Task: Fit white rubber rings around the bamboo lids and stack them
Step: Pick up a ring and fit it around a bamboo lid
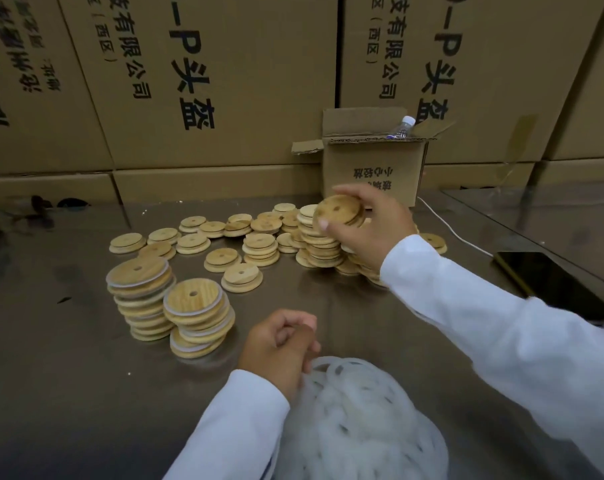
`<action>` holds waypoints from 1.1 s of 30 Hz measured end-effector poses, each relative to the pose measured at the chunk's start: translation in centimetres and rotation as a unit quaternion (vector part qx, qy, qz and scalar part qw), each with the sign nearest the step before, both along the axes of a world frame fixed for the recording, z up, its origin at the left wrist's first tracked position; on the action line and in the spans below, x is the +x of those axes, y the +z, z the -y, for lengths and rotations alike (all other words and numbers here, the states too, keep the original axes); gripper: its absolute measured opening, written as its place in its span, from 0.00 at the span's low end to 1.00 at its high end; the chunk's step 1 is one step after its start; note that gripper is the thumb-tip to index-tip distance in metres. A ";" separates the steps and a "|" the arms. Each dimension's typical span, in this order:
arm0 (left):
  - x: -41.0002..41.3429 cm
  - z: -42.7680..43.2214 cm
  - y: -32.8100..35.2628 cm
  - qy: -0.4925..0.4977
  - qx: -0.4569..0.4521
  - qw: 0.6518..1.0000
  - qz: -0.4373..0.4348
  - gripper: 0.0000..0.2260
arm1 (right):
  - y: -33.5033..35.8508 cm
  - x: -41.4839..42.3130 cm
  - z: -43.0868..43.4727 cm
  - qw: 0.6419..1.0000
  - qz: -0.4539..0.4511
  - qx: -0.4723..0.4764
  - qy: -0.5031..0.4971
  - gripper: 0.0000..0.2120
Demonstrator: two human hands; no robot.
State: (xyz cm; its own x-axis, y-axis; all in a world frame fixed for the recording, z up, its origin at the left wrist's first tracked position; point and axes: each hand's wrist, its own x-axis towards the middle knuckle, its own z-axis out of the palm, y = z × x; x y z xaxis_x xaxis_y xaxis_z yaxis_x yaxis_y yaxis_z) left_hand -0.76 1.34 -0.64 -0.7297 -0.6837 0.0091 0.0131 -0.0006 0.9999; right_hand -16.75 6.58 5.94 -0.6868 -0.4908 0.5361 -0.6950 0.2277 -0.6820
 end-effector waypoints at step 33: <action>1.3 0.6 -0.5 -0.007 0.060 0.990 -0.129 0.06 | -8.2 3.8 -7.2 0.969 0.014 0.218 0.114 0.07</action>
